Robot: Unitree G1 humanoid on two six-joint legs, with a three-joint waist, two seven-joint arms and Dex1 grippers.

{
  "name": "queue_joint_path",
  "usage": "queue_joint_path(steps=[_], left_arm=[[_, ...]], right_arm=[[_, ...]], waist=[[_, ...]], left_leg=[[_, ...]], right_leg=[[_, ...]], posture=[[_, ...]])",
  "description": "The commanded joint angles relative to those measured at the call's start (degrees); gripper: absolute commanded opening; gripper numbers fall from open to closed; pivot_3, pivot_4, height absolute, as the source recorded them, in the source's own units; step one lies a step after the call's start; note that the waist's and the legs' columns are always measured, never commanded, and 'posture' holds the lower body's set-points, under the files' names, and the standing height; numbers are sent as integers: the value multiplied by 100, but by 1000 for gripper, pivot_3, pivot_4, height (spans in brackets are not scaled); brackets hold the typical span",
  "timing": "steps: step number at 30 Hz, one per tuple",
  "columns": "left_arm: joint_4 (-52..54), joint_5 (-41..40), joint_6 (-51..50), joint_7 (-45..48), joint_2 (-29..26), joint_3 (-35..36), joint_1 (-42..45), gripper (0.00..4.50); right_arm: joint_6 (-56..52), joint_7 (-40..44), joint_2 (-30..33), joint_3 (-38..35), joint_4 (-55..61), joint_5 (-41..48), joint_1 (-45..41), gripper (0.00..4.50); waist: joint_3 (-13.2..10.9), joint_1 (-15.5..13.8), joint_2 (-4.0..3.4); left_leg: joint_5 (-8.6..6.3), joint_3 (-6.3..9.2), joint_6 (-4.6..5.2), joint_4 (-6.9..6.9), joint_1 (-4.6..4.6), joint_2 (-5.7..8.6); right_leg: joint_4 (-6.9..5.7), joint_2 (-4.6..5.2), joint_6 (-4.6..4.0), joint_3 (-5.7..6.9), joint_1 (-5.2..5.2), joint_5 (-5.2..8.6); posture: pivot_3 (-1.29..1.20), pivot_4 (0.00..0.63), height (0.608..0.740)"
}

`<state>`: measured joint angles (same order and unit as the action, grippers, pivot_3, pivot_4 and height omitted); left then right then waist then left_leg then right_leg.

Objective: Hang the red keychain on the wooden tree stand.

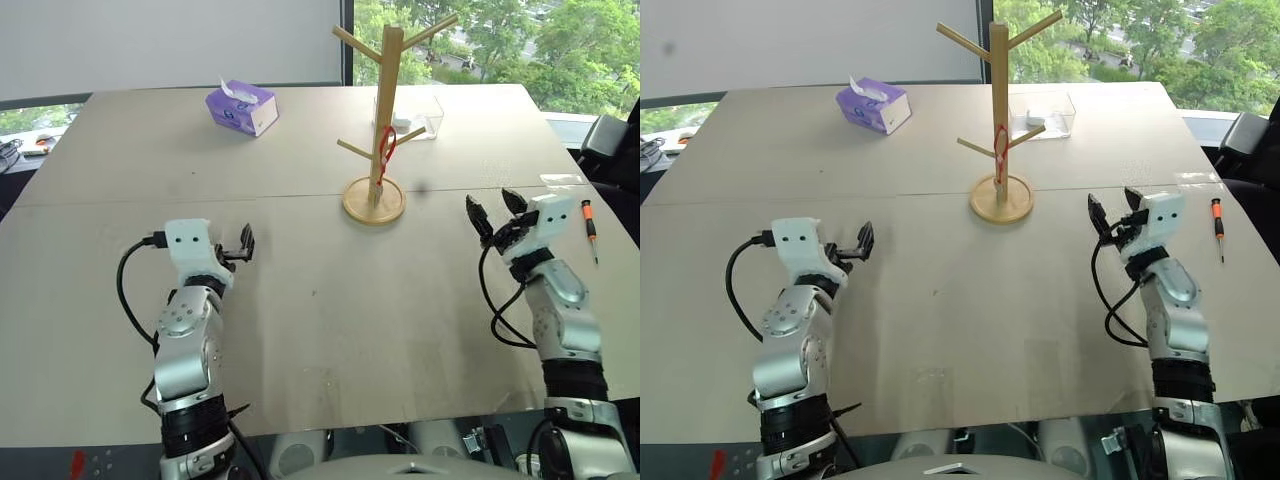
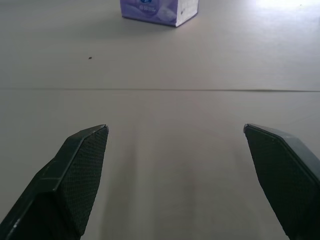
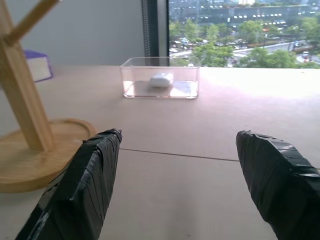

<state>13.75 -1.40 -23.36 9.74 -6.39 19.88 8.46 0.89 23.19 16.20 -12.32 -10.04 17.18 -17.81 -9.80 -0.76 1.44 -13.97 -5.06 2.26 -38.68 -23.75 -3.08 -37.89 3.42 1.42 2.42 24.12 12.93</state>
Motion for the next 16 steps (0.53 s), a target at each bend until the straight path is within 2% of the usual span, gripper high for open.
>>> queue_joint_path(steps=[1,10,16], left_arm=[[-151,-124,530,-186,24,-49,38,4492],[-663,-25,1340,-299,-200,-302,55,4492],[-931,-385,2021,-311,-73,-219,81,4492]], right_arm=[[493,-242,-9,-157,-171,-169,-131,3934],[1054,-276,4,18,-509,-476,-115,3934],[1108,-241,8,-5,-548,-478,-123,3934]], waist=[[0,8,0],[0,16,-1],[1,12,-1]], left_leg=[[0,-1,0,0,0,0],[0,-2,0,1,2,-3],[0,-4,0,1,1,-9]], right_leg=[[0,0,0,-1,0,0],[0,-1,0,-1,0,0],[1,1,0,-1,0,0]], posture=[[0,150,740],[0,150,740],[0,150,740]])
